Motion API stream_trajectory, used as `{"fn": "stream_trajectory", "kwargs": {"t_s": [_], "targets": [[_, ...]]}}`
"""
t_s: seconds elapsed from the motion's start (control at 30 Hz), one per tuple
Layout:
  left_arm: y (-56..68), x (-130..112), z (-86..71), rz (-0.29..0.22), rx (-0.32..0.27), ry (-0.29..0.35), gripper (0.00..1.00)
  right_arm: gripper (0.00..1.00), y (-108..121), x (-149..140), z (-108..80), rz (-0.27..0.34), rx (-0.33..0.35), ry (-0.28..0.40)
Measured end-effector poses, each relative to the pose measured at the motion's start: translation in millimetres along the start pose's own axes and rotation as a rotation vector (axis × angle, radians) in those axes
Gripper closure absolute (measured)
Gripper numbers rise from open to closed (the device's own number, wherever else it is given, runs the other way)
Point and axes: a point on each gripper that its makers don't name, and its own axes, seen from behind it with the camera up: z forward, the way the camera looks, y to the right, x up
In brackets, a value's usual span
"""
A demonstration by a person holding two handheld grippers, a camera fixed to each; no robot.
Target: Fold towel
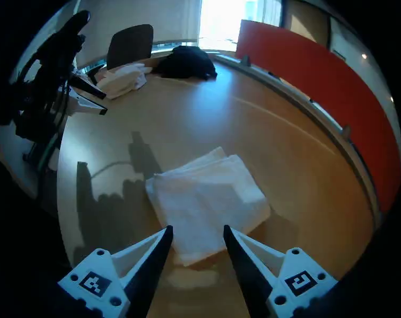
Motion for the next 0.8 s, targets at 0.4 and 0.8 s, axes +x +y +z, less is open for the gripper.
{"fn": "stream_trajectory", "kwargs": {"t_s": [0.4, 0.8], "targets": [[0.8, 0.5, 1.0, 0.002, 0.0, -0.002, 0.07, 0.27, -4.4, -32.9, 5.8, 0.029, 0.002, -0.058], [1.2, 0.8, 2.0, 0.003, -0.003, -0.004, 0.07, 0.29, -7.3, -52.0, 8.5, 0.046, 0.004, -0.094]]}}
